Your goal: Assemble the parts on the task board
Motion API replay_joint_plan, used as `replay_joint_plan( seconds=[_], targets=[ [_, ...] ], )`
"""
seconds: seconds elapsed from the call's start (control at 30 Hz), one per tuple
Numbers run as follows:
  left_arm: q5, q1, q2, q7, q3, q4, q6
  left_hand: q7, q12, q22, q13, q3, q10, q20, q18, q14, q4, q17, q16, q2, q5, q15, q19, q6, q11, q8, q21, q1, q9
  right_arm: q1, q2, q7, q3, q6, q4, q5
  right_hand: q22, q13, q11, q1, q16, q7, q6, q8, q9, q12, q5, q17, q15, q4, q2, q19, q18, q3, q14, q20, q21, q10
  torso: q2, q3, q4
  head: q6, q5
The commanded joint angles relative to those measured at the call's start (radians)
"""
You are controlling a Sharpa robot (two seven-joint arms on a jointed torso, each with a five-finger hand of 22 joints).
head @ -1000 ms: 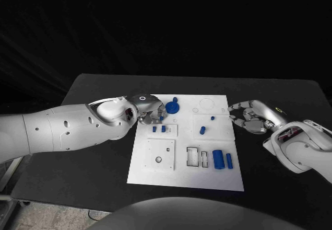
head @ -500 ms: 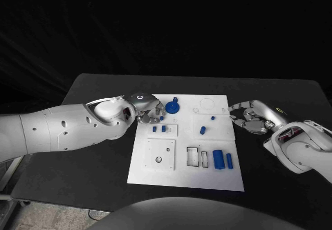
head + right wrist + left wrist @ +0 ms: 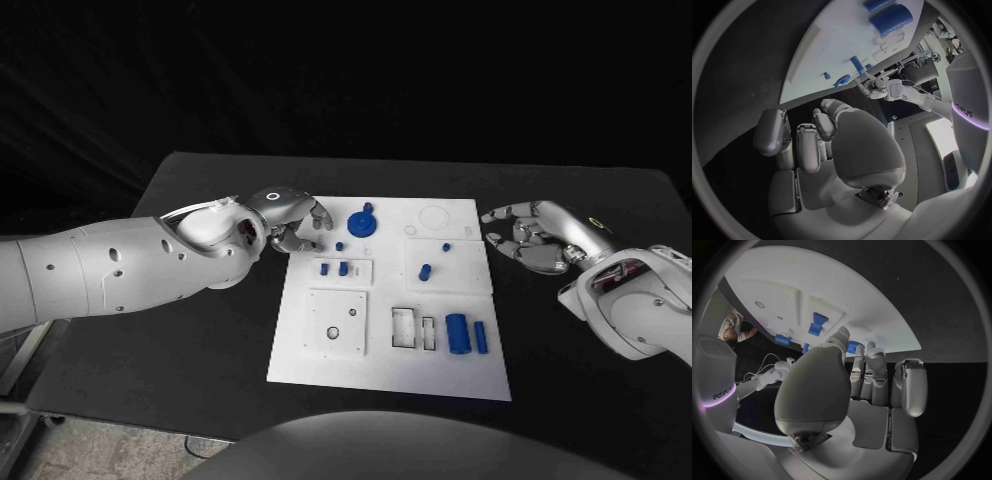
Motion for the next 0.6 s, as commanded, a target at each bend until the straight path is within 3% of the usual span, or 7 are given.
replay_joint_plan(
  seconds=[0.03,0.07,0.17,0.27,0.37,0.47,0.6],
  targets=[
    [0.192,0.001,-0.009,0.132,0.001,-0.005,-0.113,0.001,0.023,0.225,0.018,-0.033,-0.017,0.010,0.013,-0.020,-0.001,-0.022,-0.022,-0.001,-0.003,0.002,0.020,0.009,0.001,0.006,-0.019,-0.020,-0.001,0.021,-0.005,-0.007,0.001,-0.007,0.015,-0.016,0.137,-0.052,-0.002,0.000,-0.008,0.002,0.007,-0.002,-0.001,-0.082,-0.010,0.166,0.001,-0.002,-0.012,-0.008,0.017,0.010,0.073,-0.001,-0.010,-0.036,-0.001,-0.0013,0.0015,0.000,0.001],
    [0.244,0.002,-0.013,0.169,0.001,-0.007,-0.130,0.003,0.038,0.214,0.030,-0.065,-0.034,0.013,0.020,-0.050,-0.001,-0.057,-0.056,-0.001,-0.003,0.006,-0.004,0.005,0.005,0.006,-0.050,-0.029,-0.003,0.032,-0.007,-0.009,0.001,-0.002,0.021,-0.017,0.136,-0.088,-0.003,-0.001,-0.012,0.001,0.007,-0.003,-0.002,-0.132,-0.014,0.163,0.001,-0.003,-0.016,-0.009,0.017,0.013,0.072,-0.002,-0.015,-0.053,0.000,-0.0020,0.0017,0.000,-0.002],
    [0.345,0.003,-0.017,0.244,0.001,-0.010,-0.164,0.006,0.092,0.189,0.067,-0.190,-0.091,0.028,0.038,-0.144,0.000,-0.145,-0.143,0.038,0.009,0.022,-0.071,0.000,0.017,0.009,-0.136,-0.033,-0.008,0.049,-0.010,-0.013,0.001,0.010,0.032,-0.018,0.134,-0.150,-0.004,-0.002,-0.021,0.000,0.009,-0.002,-0.002,-0.220,-0.024,0.157,0.000,-0.004,-0.020,-0.011,0.019,0.018,0.069,-0.002,-0.026,-0.084,0.000,-0.0034,0.0026,0.000,-0.007],
    [0.451,0.004,-0.019,0.330,0.001,-0.012,-0.198,0.013,0.133,0.139,0.087,-0.292,-0.122,0.042,0.070,-0.239,0.001,-0.207,-0.212,0.061,0.064,0.035,-0.195,0.003,0.024,0.015,-0.300,-0.042,-0.010,0.059,-0.009,-0.017,0.001,0.027,0.038,-0.017,0.132,-0.233,-0.004,-0.004,-0.028,-0.001,0.011,-0.002,-0.002,-0.332,-0.036,0.152,0.000,-0.004,-0.023,-0.012,0.020,0.024,0.068,-0.002,-0.035,-0.119,0.000,-0.0035,0.0024,0.000,-0.008],
    [0.554,0.005,-0.020,0.413,0.001,-0.012,-0.227,0.027,0.172,0.081,0.097,-0.356,-0.147,0.061,0.101,-0.313,0.003,-0.221,-0.238,0.087,0.088,0.053,-0.339,0.010,0.028,0.024,-0.496,-0.044,-0.013,0.063,-0.005,-0.023,0.001,0.051,0.039,-0.009,0.126,-0.321,-0.003,-0.007,-0.049,0.000,0.022,0.004,0.001,-0.451,-0.050,0.138,0.001,0.000,-0.021,-0.018,0.023,0.027,0.063,-0.002,-0.060,-0.158,0.000,-0.0021,0.0010,0.000,-0.010],
    [0.684,0.005,-0.020,0.505,0.001,-0.011,-0.246,0.049,0.196,-0.021,0.097,-0.377,-0.164,0.077,0.145,-0.403,0.002,-0.244,-0.284,0.089,0.091,0.083,-0.595,0.017,0.024,0.032,-0.825,-0.082,-0.015,0.065,-0.002,-0.028,0.001,0.079,0.038,0.000,0.104,-0.401,0.000,-0.013,-0.105,0.002,0.033,0.008,0.003,-0.535,-0.080,0.102,0.002,0.010,-0.017,-0.039,0.036,0.027,0.049,-0.001,-0.135,-0.150,0.000,-0.0016,0.0004,0.001,-0.016],
    [0.867,0.005,-0.020,0.609,0.001,-0.005,-0.228,0.072,0.214,-0.104,0.080,-0.378,-0.210,0.106,0.133,-0.539,0.001,-0.317,-0.387,0.083,0.079,0.126,-0.754,0.014,0.027,0.038,-1.019,-0.127,-0.020,0.064,0.000,-0.030,0.001,0.108,0.038,0.005,0.098,-0.449,0.004,-0.022,-0.114,0.003,0.044,0.013,0.005,-0.580,-0.108,0.096,0.005,0.021,-0.019,-0.038,0.036,0.020,0.050,0.002,-0.151,-0.141,0.000,-0.0020,-0.0010,0.000,-0.020]
  ],
)
